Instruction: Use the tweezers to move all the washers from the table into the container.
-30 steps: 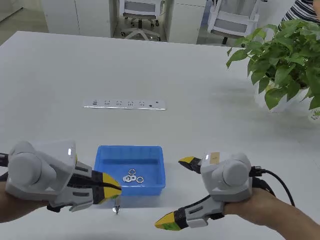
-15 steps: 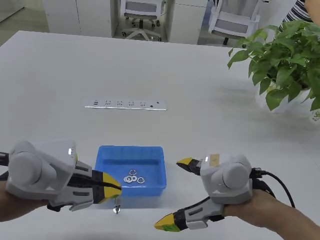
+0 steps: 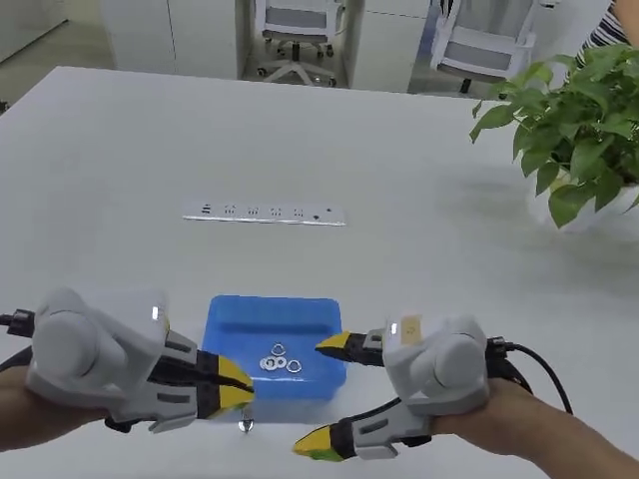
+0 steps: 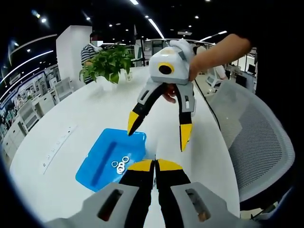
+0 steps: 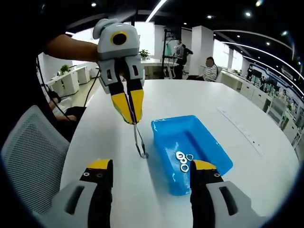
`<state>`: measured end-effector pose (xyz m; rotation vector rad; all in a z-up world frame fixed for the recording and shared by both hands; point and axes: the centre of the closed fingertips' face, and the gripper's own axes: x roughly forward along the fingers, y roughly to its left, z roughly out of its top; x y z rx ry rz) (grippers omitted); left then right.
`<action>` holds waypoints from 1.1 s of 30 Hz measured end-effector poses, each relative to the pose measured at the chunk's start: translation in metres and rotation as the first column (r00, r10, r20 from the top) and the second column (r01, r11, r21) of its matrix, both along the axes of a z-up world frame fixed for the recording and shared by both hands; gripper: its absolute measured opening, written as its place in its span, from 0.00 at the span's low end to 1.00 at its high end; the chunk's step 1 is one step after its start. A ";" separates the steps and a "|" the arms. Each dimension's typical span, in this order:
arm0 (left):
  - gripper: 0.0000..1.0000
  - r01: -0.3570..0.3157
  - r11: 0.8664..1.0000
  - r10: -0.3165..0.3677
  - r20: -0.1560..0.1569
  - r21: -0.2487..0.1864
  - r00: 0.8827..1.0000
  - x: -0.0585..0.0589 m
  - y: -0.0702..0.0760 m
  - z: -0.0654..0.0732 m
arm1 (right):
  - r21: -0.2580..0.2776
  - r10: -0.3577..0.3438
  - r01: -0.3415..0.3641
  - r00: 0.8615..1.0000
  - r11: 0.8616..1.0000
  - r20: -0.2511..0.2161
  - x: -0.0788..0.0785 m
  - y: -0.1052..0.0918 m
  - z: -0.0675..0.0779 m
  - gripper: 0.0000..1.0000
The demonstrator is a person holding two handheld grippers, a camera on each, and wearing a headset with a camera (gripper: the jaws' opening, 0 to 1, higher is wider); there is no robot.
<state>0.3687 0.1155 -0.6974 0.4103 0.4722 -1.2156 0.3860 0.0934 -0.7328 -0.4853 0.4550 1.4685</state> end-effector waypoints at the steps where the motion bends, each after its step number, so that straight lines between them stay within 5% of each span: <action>1: 0.05 -0.001 1.000 0.001 0.000 0.001 1.000 0.000 0.000 0.000 | -0.002 0.014 -0.014 1.000 1.000 0.002 -0.001 0.002 0.000 0.63; 21: 0.05 -0.010 1.000 0.010 -0.005 -0.004 1.000 0.002 0.004 -0.001 | -0.029 0.187 -0.186 0.982 0.982 0.037 -0.013 0.051 -0.015 0.31; 33: 0.05 -0.018 1.000 0.018 -0.008 -0.005 1.000 0.003 0.008 -0.001 | -0.085 0.278 -0.274 0.959 0.958 0.047 -0.019 0.064 -0.029 0.15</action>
